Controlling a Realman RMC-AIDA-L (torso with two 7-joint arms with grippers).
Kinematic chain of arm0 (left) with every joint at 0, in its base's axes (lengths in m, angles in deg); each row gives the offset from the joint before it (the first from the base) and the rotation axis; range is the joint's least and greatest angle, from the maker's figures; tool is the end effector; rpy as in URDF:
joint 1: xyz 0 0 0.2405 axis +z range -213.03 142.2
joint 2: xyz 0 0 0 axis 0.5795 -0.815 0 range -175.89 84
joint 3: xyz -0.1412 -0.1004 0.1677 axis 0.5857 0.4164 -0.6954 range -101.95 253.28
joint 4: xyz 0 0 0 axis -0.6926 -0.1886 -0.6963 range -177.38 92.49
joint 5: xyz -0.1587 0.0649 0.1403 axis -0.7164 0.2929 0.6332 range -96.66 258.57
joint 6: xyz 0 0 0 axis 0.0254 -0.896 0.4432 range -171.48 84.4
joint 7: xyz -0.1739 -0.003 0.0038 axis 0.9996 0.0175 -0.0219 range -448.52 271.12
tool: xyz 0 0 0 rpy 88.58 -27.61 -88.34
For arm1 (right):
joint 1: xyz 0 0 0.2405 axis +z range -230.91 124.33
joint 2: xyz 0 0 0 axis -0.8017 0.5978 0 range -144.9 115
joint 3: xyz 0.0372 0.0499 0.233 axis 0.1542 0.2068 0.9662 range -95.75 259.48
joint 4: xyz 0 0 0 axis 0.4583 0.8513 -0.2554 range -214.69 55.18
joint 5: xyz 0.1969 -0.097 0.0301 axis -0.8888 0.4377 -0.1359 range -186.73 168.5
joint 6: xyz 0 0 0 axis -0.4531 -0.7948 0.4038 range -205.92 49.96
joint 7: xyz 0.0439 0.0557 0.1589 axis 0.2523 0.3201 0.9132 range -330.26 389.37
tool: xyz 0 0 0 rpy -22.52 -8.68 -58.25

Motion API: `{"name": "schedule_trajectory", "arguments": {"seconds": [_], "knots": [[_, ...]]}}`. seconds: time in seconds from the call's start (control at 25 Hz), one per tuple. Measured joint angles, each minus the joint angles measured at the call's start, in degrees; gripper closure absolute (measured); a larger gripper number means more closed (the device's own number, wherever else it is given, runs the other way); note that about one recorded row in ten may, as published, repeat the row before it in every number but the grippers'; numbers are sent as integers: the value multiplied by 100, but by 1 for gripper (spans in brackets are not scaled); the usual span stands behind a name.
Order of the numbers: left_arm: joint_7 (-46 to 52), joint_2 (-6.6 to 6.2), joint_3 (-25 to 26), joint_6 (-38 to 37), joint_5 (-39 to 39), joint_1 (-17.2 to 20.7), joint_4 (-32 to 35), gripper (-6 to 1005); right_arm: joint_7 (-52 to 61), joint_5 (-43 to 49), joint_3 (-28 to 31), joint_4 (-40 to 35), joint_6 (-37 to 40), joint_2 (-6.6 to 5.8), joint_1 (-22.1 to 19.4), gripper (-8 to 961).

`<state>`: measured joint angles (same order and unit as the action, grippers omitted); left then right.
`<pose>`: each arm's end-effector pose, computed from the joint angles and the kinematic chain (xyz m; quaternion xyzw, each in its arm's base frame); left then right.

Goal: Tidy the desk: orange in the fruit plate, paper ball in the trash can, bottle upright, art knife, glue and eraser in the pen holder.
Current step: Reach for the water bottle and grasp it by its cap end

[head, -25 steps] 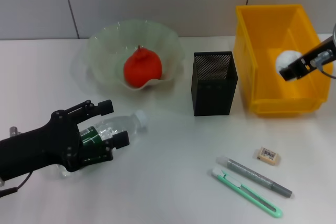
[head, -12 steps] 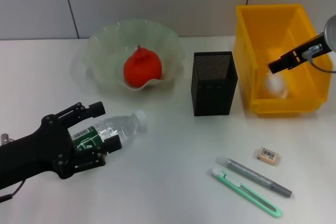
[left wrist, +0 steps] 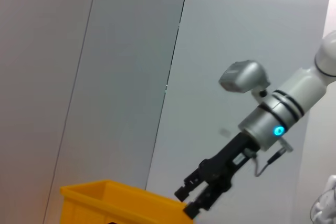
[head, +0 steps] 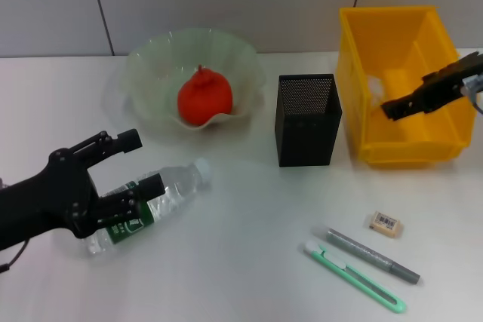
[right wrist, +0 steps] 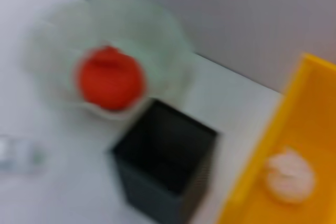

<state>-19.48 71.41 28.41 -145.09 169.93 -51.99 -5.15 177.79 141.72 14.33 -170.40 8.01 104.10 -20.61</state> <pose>-0.2524 0.2843 0.0208 -0.8868 -0.1627 -0.4020 0.1601 0.1569 0.3975 0.0614 -0.8869 0.3284 -0.0678 0.3179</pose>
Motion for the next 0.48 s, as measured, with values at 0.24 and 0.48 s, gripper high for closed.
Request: {"name": "schedule_trajectory", "arguments": {"seconds": [0.24, 0.48], "knots": [[456, -149, -51, 10, 565, -264, 542, 256, -1614, -1663, 651, -8, 500, 6, -679, 110], [1653, 35, -50, 205, 2145, -846, 1989, 261, -3735, -2946, 901, 833, 590, 11, -1496, 110]]}}
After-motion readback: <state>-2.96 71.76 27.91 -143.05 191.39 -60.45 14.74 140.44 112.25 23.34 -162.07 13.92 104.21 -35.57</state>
